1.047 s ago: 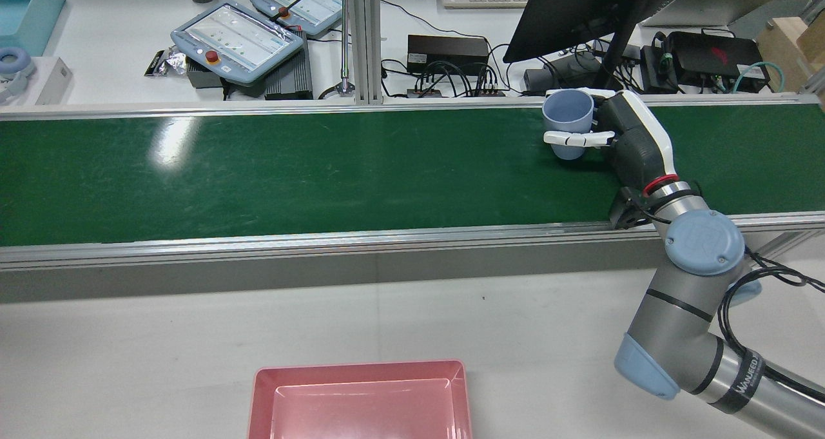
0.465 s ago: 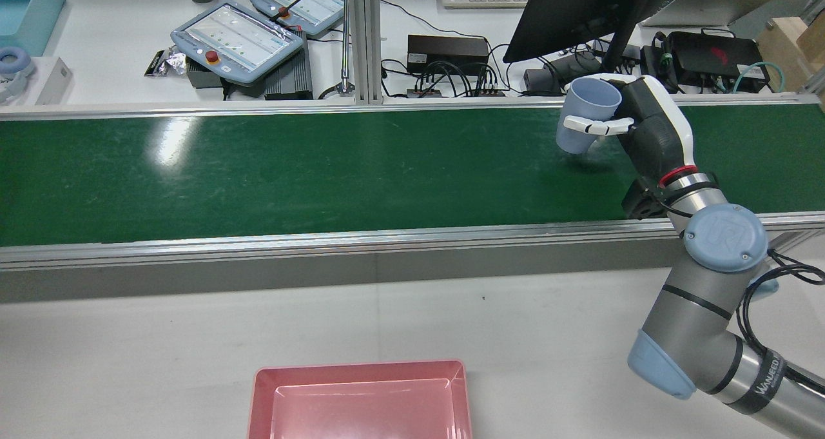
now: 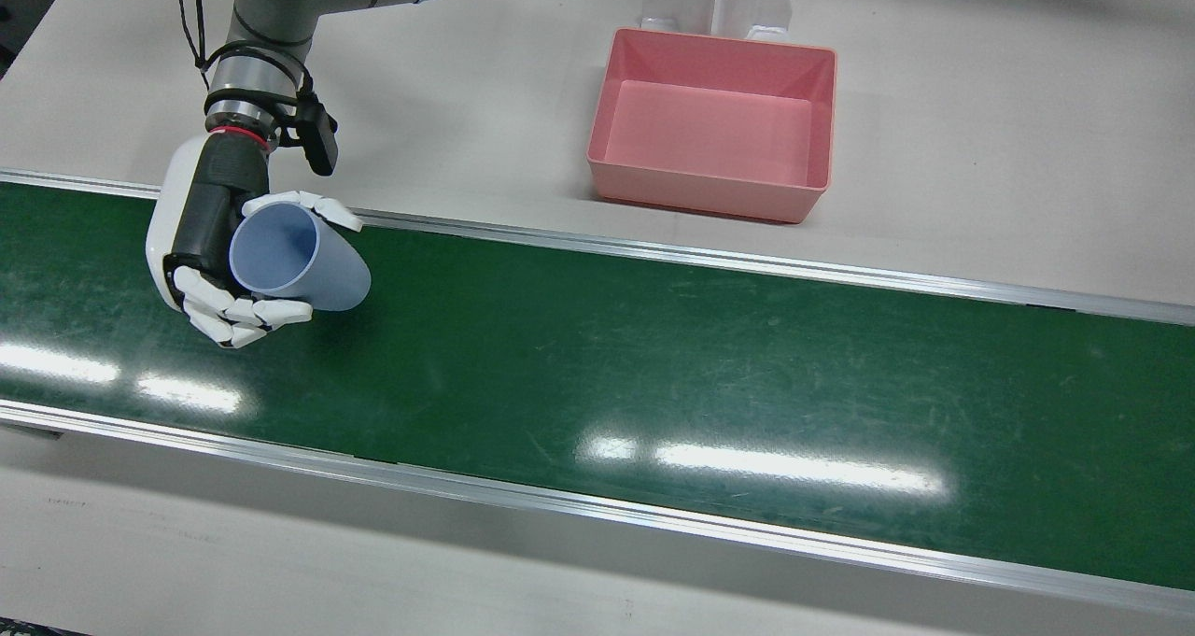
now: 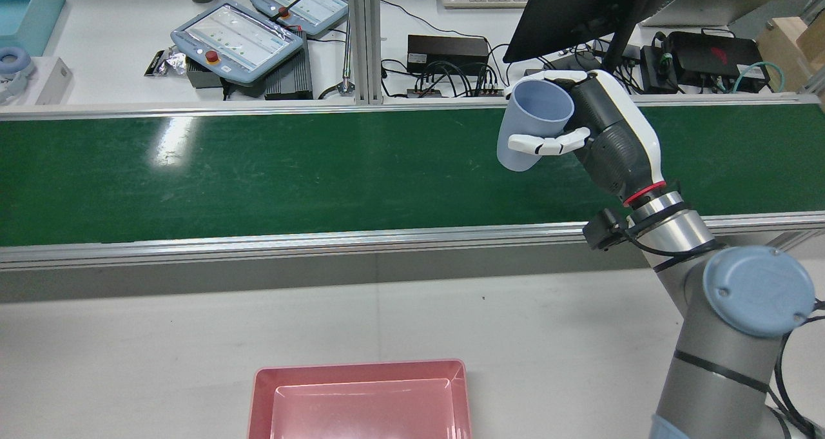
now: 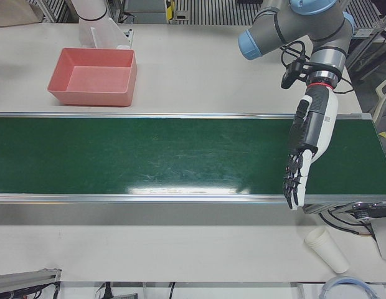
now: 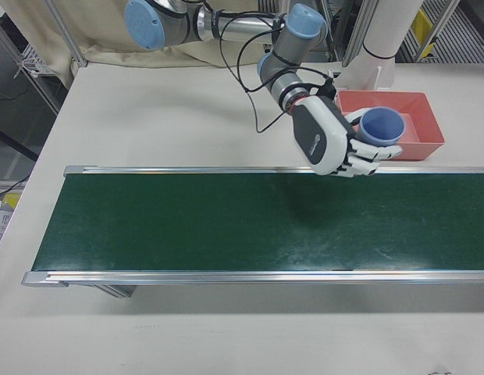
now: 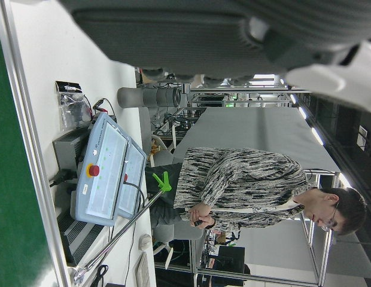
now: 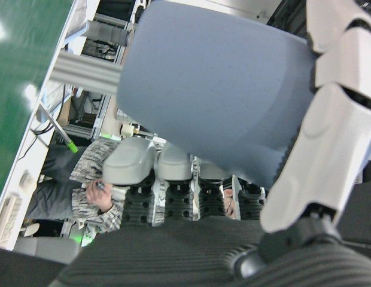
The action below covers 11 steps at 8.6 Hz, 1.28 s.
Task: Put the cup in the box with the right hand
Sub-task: 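Lift the cup off the belt and carry it over the pink tray, then lower the cup into the pink tray and open the right hand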
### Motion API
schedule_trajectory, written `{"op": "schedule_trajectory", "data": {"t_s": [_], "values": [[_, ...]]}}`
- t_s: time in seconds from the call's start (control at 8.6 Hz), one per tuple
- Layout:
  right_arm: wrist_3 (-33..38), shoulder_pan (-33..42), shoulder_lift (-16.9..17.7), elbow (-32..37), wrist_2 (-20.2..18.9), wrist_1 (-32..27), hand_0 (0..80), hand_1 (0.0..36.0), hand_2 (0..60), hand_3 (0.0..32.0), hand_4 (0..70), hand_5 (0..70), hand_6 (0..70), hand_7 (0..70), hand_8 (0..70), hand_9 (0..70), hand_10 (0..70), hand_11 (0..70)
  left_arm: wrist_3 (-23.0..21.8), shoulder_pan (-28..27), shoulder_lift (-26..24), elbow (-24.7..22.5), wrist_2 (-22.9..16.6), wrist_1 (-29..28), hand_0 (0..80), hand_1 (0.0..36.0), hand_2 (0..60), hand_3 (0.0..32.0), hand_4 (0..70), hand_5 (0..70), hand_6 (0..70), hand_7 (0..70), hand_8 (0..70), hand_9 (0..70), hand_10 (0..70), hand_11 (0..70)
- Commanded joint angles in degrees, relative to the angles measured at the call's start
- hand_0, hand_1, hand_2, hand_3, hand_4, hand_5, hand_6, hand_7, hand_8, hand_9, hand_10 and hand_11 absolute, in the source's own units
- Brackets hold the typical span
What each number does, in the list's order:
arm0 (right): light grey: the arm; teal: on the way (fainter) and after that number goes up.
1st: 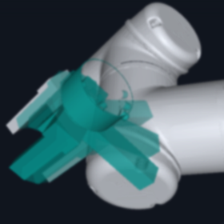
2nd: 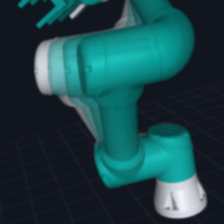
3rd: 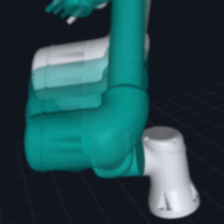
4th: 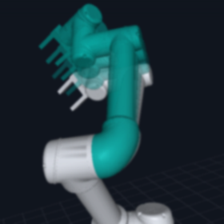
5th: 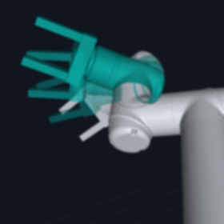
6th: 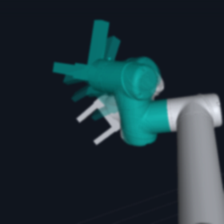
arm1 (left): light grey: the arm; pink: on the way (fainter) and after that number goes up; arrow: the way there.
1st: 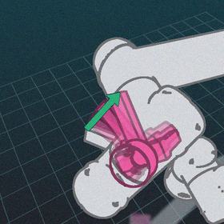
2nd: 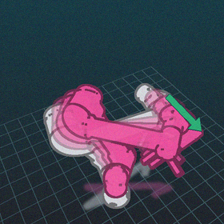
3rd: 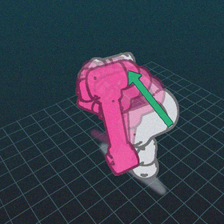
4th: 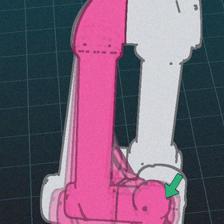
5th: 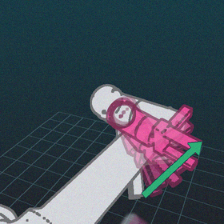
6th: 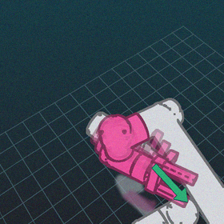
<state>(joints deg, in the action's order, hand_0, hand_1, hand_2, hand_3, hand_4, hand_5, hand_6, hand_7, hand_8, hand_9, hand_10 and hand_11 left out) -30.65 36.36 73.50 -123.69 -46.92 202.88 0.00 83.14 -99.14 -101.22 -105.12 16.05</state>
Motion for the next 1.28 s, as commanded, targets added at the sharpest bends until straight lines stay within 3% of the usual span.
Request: {"op": "schedule_trajectory", "data": {"t_s": [0.0,0.23,0.58,0.7,0.81,0.93,1.05,1.16], "values": [[-13.62,-16.71,-2.73,-8.24,8.14,-0.81,52.4,36.0,60.0,0.0,70.0,21.1,50.5,70.0,70.0,70.0,70.0,70.0,0.00,0.00,0.00,-0.03,0.00,0.03,0.0,0.0,0.0,0.0,0.0,0.0,0.0,0.0,0.0,0.0,0.0,0.0],[-17.76,-23.67,-5.02,-7.71,8.42,-1.34,53.5,36.0,60.0,0.0,70.0,20.9,50.1,70.0,70.0,70.0,70.0,70.0,0.00,0.00,0.00,-0.03,0.00,0.03,0.0,0.0,0.0,0.0,0.0,0.0,0.0,0.0,0.0,0.0,0.0,0.0],[-22.43,-32.64,-5.03,-1.50,10.71,-12.46,55.0,36.0,60.0,0.0,70.0,19.3,47.9,70.0,70.0,70.0,70.0,70.0,0.00,0.00,0.00,-0.03,0.00,0.03,0.0,0.0,0.0,0.0,0.0,0.0,0.0,0.0,0.0,0.0,0.0,0.0],[-23.66,-34.93,-5.03,-0.51,10.79,-14.94,58.1,34.4,60.0,0.0,70.0,16.4,44.3,70.0,62.9,70.0,66.4,70.0,0.00,0.00,0.00,-0.03,0.00,-0.06,0.0,0.0,0.0,0.0,0.0,0.0,0.0,0.0,0.0,0.0,0.0,0.0],[-25.85,-35.91,-4.69,-1.46,10.80,-14.97,75.1,23.6,13.2,0.0,64.5,12.3,27.8,70.0,35.4,56.5,31.4,46.4,0.00,0.00,0.00,0.05,0.00,-0.06,0.0,0.0,0.0,0.0,0.0,0.0,0.0,0.0,0.0,0.0,0.0,0.0],[-26.13,-35.92,-4.59,-1.73,10.71,-15.05,74.2,27.5,4.8,0.0,7.8,11.3,9.9,33.8,13.4,21.4,7.9,14.5,0.00,0.00,0.00,-0.03,0.00,0.03,0.0,0.0,0.0,0.0,0.0,0.0,0.0,0.0,0.0,0.0,0.0,0.0],[-26.13,-36.01,-4.68,-1.38,10.53,-15.14,78.6,23.1,1.0,0.0,24.1,9.0,4.5,11.0,4.5,5.8,1.5,5.0,0.00,0.00,0.00,-0.03,0.00,0.03,0.0,0.0,0.0,0.0,0.0,0.0,0.0,0.0,0.0,0.0,0.0,0.0],[-25.78,-36.01,-4.59,-1.38,10.18,-15.23,76.2,22.7,1.9,0.0,26.9,8.6,4.5,10.3,6.1,7.9,2.2,5.7,0.00,0.00,0.00,-0.03,0.00,0.03,0.0,0.0,0.0,0.0,0.0,0.0,0.0,0.0,0.0,0.0,0.0,0.0]]}}
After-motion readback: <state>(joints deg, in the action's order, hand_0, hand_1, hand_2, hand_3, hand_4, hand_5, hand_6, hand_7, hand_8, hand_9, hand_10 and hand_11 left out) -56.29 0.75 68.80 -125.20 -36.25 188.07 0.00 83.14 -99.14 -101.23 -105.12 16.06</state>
